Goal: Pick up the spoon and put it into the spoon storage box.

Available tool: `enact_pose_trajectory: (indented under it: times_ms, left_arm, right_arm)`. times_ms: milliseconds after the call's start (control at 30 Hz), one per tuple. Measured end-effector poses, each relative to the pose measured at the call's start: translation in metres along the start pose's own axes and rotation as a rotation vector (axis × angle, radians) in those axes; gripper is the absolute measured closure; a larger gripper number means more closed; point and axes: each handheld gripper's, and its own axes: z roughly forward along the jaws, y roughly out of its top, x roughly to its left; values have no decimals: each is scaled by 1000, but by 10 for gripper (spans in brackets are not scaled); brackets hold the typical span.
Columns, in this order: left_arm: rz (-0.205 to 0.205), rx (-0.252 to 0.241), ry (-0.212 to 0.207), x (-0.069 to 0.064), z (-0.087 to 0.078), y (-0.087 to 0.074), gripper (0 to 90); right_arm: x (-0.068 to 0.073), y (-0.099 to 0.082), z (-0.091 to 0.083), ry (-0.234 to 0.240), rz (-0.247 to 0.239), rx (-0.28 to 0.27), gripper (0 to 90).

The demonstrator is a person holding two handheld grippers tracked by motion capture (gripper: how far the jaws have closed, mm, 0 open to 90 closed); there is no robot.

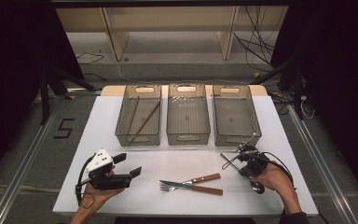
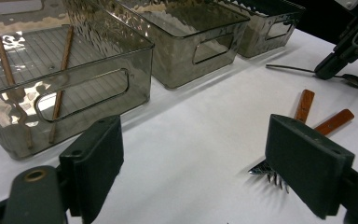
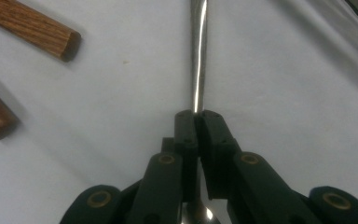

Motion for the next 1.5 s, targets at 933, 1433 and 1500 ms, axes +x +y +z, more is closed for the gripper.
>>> enact_pose_trajectory:
  times_ms: [933,1433,1500]
  left_arm:
    - [-12,-3,3,2,-1,0,187]
    - [-20,-13,4,3,-2,0,188]
    - [-20,-14,4,3,-2,0,188]
  right_arm:
    - [5,4,-29,53,-28,-155,861]
    - [3,28,-53,81,-19,-306,861]
    - [3,35,-56,79,-13,-335,861]
